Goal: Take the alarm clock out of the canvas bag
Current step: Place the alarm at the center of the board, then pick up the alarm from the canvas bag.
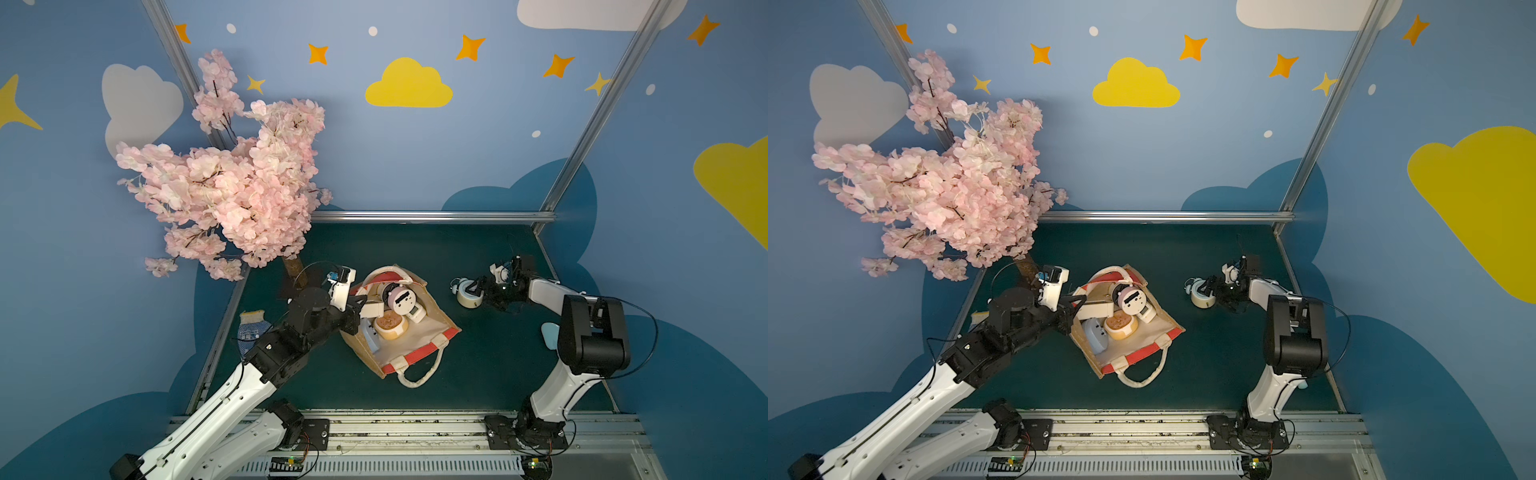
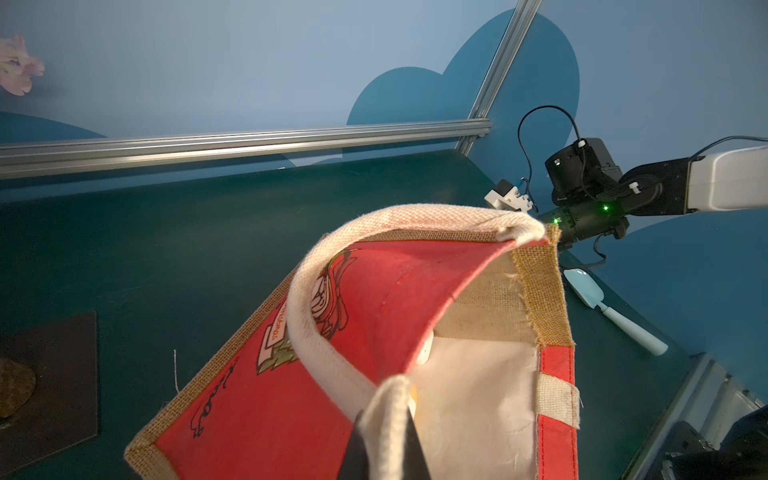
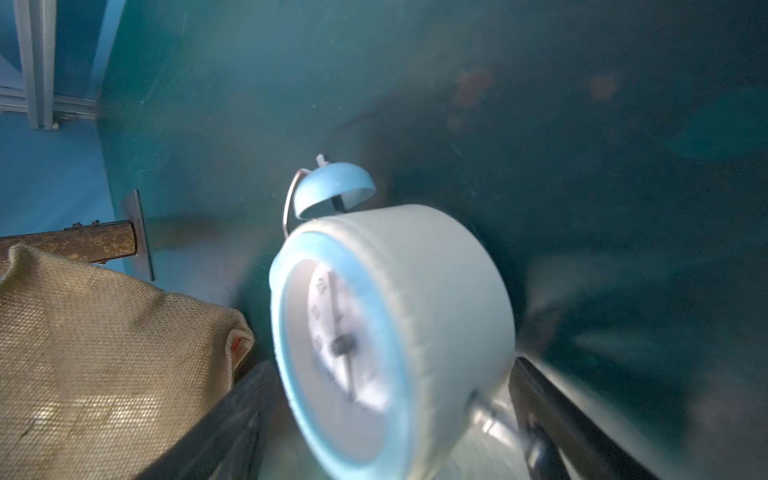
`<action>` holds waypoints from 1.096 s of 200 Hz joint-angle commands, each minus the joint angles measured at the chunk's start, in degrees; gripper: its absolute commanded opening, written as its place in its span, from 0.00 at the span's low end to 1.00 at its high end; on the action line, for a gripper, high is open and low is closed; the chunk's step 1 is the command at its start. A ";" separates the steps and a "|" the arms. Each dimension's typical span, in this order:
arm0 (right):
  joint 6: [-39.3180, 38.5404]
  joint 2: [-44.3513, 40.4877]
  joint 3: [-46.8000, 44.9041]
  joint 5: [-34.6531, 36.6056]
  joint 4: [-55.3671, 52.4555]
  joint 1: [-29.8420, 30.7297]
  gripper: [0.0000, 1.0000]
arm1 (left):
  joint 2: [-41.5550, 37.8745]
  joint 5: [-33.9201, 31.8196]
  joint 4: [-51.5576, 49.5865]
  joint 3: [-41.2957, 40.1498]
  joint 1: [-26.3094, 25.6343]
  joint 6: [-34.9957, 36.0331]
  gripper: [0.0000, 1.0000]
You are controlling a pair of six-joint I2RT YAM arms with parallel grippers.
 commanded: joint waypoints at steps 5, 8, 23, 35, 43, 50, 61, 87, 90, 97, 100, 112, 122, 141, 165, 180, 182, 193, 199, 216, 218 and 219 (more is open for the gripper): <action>-1.08 -2.77 -0.82 2.67 -3.21 -1.13 0.88 | -1.38 1.42 2.96 0.00 -0.08 0.68 0.04; -0.99 -3.07 -0.86 3.47 -3.68 -1.24 0.88 | -1.41 1.42 2.95 0.00 -0.04 0.67 0.04; -0.86 -5.08 -1.43 6.57 -4.77 -1.59 0.88 | -1.57 1.33 2.80 0.00 -0.06 0.73 0.04; -0.78 -7.67 -2.59 7.82 -4.74 -1.43 0.88 | -1.74 1.17 2.77 -0.09 -0.04 0.98 0.04; -0.62 -9.94 -3.54 8.23 -4.23 -1.24 0.88 | -1.98 1.00 2.79 -0.31 -0.04 1.15 0.04; -0.36 -12.29 -4.48 9.01 -3.92 -0.84 0.88 | -2.11 0.74 2.77 -0.40 -0.09 1.27 0.04; -0.33 -16.30 -5.79 10.43 -3.36 0.11 0.88 | -2.36 0.63 2.69 -0.57 -0.17 1.42 0.04; -1.79 -28.99 -10.37 13.10 1.03 4.09 0.87 | -2.98 1.32 2.79 -1.33 -0.76 2.45 0.03; -2.06 -30.35 -10.86 13.26 1.52 4.70 0.87 | -2.99 1.16 2.82 -1.44 -1.00 2.59 0.04; -2.57 -33.20 -11.88 13.42 2.73 5.88 0.87 | -3.17 0.79 2.80 -1.70 -1.36 2.87 0.04; -2.91 -34.30 -12.28 13.41 3.13 6.32 0.87 | -3.17 0.66 2.71 -1.82 -1.59 2.89 0.04; -4.19 -38.85 -13.15 13.56 3.31 8.77 0.87 | -3.25 0.69 2.86 -2.11 -2.01 3.04 0.04; -5.38 -42.17 -13.75 14.45 3.24 11.02 0.86 | -3.49 0.97 3.34 -2.45 -2.37 3.16 0.04; -7.77 -49.02 -15.53 16.07 3.64 15.73 0.84 | -3.95 1.00 4.30 -3.17 -3.31 3.56 0.04; -11.52 -57.14 -18.87 17.46 5.87 22.03 0.79 | -4.05 0.54 4.35 -3.27 -4.00 4.26 0.05; -14.73 -61.20 -20.23 18.06 6.29 26.40 0.79 | -3.99 0.54 3.81 -3.07 -4.12 4.39 0.05; -15.16 -61.63 -20.29 18.06 6.31 27.04 0.78 | -3.99 0.54 3.76 -3.06 -4.13 4.36 0.05; -17.12 -63.58 -20.30 18.65 6.63 30.59 0.78 | -3.74 0.54 3.10 -2.76 -4.09 4.36 0.05; -18.13 -64.03 -20.24 18.75 6.50 32.54 0.78 | -3.50 0.54 2.61 -2.52 -4.09 4.41 0.05; -21.65 -63.99 -19.00 20.17 4.77 39.00 0.76 | -3.00 0.54 1.75 -1.87 -4.14 4.32 0.05; -22.14 -63.84 -18.82 20.57 4.50 39.90 0.76 | -2.99 0.54 1.66 -1.81 -4.14 4.28 0.05; -22.31 -63.77 -18.73 20.77 4.39 40.34 0.76 | -2.95 0.58 1.65 -1.79 -4.14 4.30 0.05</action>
